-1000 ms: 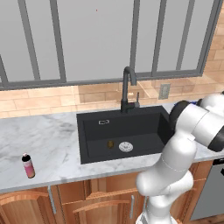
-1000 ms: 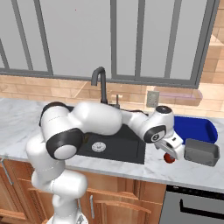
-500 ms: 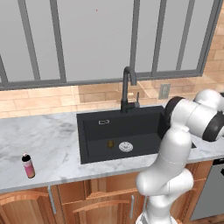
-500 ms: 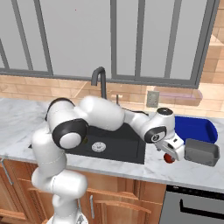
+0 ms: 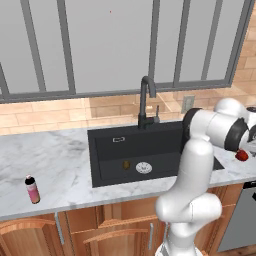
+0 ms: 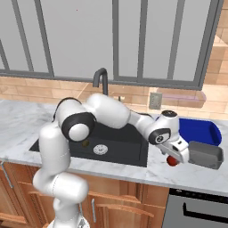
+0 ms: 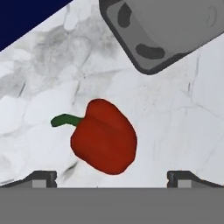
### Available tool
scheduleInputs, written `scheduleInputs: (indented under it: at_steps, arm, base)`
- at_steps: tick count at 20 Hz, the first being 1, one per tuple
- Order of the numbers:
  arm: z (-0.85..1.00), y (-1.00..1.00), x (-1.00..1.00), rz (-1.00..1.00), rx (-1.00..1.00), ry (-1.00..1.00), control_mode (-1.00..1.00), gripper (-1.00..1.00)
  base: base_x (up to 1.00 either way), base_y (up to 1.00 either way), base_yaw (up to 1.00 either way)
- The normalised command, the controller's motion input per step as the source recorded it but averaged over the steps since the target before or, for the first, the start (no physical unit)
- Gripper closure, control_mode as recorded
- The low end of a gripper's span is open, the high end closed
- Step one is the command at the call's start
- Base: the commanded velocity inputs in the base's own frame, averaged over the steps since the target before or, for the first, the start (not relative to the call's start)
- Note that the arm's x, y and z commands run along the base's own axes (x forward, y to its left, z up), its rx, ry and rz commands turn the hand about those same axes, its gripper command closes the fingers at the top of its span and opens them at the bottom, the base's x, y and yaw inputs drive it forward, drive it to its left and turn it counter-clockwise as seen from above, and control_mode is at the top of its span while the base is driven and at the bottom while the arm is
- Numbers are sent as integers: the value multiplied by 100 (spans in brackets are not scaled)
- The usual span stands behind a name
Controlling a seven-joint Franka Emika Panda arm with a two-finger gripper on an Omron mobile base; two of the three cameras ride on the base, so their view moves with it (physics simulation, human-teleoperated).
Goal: Pick up all produce items and place them in the sink. Turn on the sink faucet to wash them. Then turn the sink off and put them in the tray.
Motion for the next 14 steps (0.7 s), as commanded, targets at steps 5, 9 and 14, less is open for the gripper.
scheduleInputs:
  at_steps: [5,9,14]
  arm:
    - [-14,-19,8,0,0,2,-100,-100]
    - [-16,-17,8,0,1,3,-100,-100]
    - [-17,-3,1,1,4,6,-100,-100]
  base:
    - [0,0,0]
    - [0,0,0]
    - [0,0,0]
